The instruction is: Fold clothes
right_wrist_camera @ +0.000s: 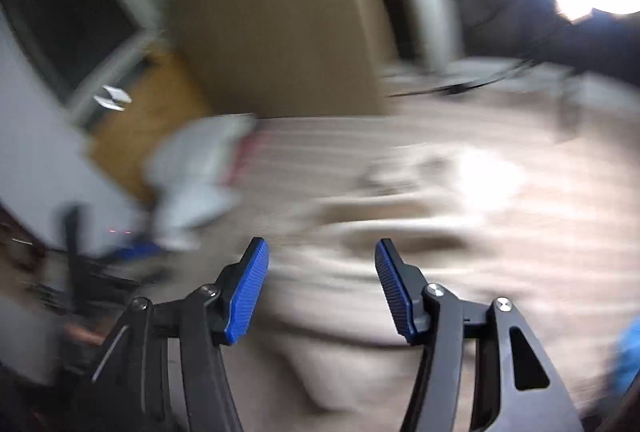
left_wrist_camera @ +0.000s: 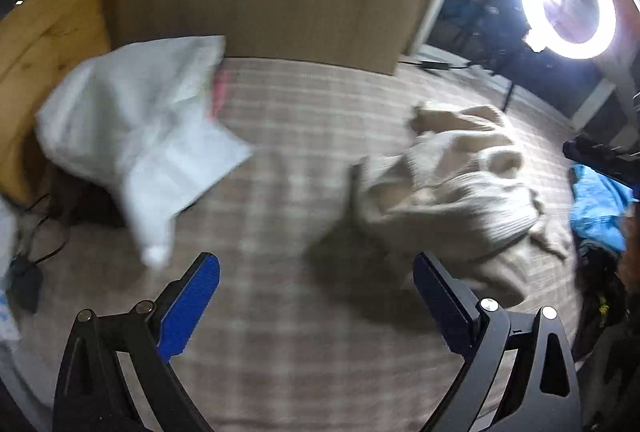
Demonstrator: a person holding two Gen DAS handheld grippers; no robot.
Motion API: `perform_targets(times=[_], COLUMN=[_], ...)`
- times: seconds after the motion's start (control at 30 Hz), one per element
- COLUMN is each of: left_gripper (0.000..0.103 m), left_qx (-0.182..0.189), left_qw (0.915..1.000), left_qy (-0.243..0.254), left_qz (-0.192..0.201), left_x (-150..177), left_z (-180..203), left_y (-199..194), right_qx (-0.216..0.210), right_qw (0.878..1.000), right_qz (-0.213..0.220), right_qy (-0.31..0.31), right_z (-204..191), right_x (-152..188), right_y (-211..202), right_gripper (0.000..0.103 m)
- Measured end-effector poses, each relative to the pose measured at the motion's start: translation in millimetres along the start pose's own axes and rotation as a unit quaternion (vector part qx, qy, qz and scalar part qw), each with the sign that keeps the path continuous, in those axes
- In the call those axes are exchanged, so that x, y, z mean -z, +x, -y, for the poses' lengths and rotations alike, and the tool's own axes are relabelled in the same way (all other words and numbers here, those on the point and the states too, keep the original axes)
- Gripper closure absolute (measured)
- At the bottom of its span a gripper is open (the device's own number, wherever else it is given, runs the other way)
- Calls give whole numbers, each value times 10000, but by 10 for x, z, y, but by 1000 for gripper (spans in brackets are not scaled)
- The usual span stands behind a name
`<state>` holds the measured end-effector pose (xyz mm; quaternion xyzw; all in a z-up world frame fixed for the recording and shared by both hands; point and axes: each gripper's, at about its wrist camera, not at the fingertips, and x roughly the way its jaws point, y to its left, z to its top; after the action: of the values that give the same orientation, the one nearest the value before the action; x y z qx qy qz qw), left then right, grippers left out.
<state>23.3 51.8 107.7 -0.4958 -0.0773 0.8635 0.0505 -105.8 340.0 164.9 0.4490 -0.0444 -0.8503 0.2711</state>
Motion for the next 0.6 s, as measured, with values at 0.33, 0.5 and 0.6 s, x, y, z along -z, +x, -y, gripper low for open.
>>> perform_targets(times=[0.33, 0.5, 0.6], left_gripper=[22, 91, 91], left_qx=[-248, 414, 560], left_qw=[9958, 9960, 9975], left_qy=[729, 429, 61], left_qz=[-487, -663, -428], left_x=[-413, -371, -318], left_z=[595, 596, 443], left_y=[987, 1147, 962], right_qx=[501, 440, -154], right_qw=[9971, 9879, 9824], right_qz=[-534, -1099, -1569], right_qy=[-210, -1007, -999], right_z=[1138, 1182, 1206], right_x=[-597, -896, -979], right_y=[515, 1166, 1466], right_gripper=[48, 46, 46])
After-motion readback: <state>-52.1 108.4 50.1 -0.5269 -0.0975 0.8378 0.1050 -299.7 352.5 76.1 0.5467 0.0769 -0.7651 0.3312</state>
